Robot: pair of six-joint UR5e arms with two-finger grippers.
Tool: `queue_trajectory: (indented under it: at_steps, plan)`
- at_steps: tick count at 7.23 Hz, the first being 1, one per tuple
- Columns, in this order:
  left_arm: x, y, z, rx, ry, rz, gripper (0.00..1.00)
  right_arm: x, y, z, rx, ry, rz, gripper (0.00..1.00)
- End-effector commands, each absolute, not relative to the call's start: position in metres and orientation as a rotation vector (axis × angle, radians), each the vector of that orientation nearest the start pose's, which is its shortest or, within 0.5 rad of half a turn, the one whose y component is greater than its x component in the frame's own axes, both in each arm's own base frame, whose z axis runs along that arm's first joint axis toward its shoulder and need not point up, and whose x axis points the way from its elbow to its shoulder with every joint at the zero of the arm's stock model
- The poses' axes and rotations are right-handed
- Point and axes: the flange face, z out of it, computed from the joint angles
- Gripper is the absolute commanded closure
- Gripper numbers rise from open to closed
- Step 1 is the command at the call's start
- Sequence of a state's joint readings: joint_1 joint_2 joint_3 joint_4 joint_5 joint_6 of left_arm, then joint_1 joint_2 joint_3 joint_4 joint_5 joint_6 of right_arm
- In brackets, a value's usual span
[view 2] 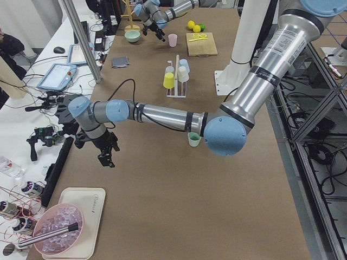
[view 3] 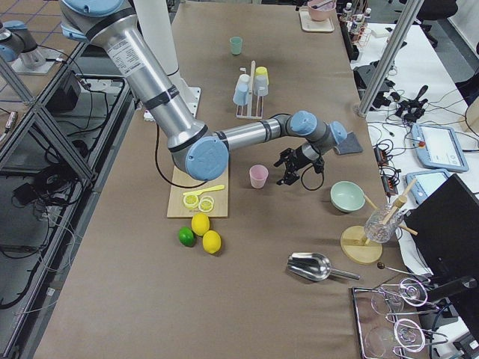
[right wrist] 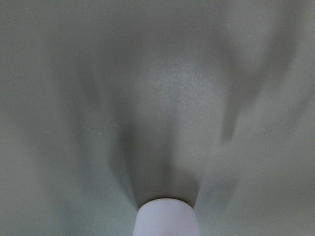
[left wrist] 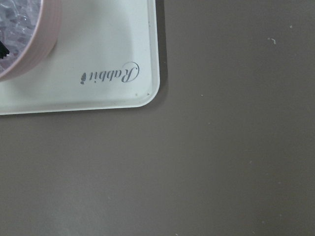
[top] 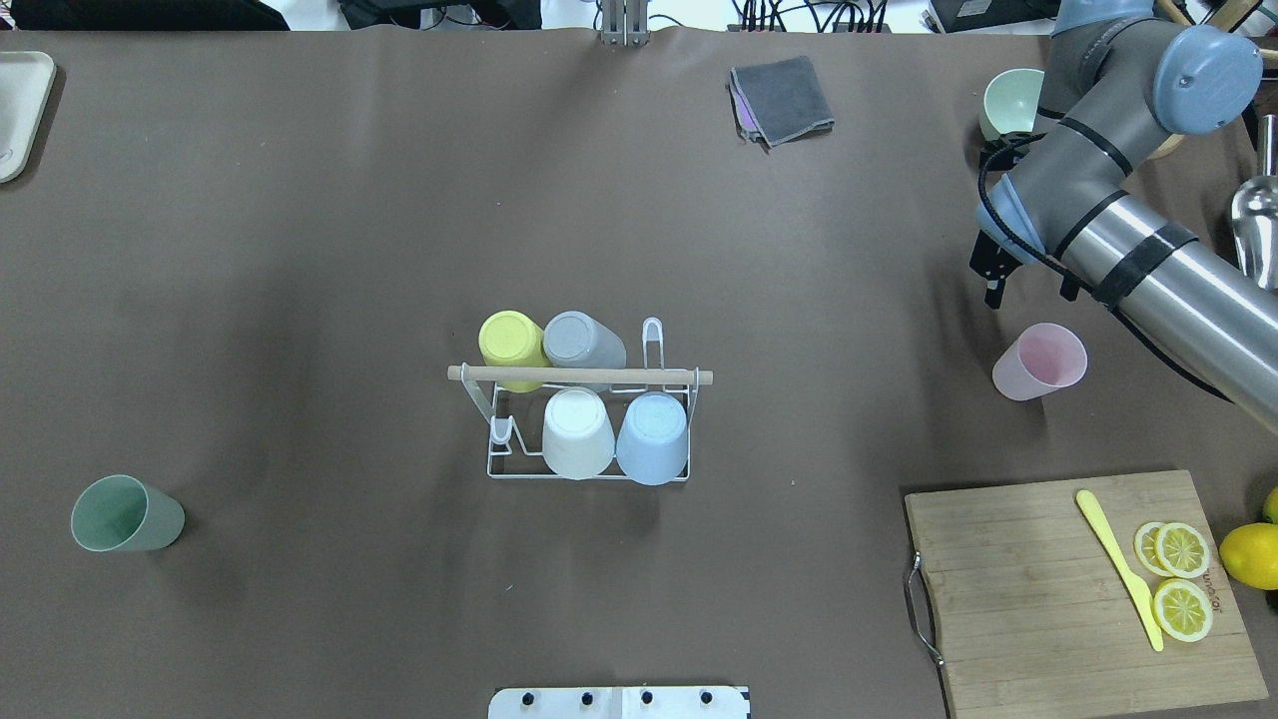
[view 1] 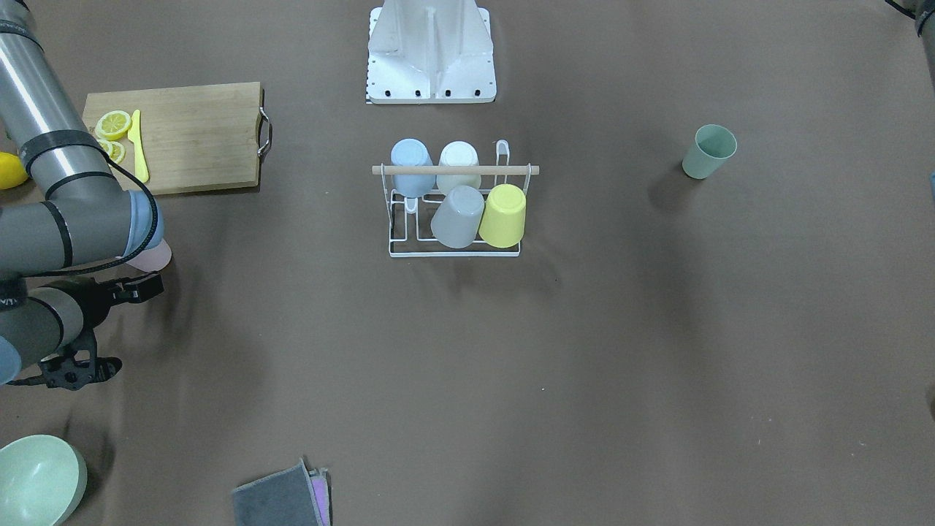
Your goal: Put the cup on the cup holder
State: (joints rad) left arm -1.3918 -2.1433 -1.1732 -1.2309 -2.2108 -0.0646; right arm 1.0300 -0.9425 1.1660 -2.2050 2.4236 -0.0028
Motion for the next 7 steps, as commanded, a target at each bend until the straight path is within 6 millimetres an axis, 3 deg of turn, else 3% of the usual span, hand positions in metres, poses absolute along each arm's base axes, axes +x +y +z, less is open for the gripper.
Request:
queue_trajectory:
  at_steps: [1,4,5,7]
  plan:
    - [0.078,-0.719,0.499,-0.35,0.595,0.053,0.03,-0.318,-0.621,0.526,-0.636,-0.696,-0.325,0.02]
    - [0.121,-0.72,0.47,-0.455,0.644,0.06,0.03,-0.333,-0.612,0.528,-0.655,-0.688,-0.348,0.04]
    - [0.135,-0.722,0.473,-0.493,0.661,0.075,0.03,-0.334,-0.609,0.529,-0.667,-0.684,-0.351,0.04]
    - [0.172,-0.703,0.481,-0.584,0.679,0.244,0.03,-0.332,-0.604,0.536,-0.695,-0.685,-0.376,0.05]
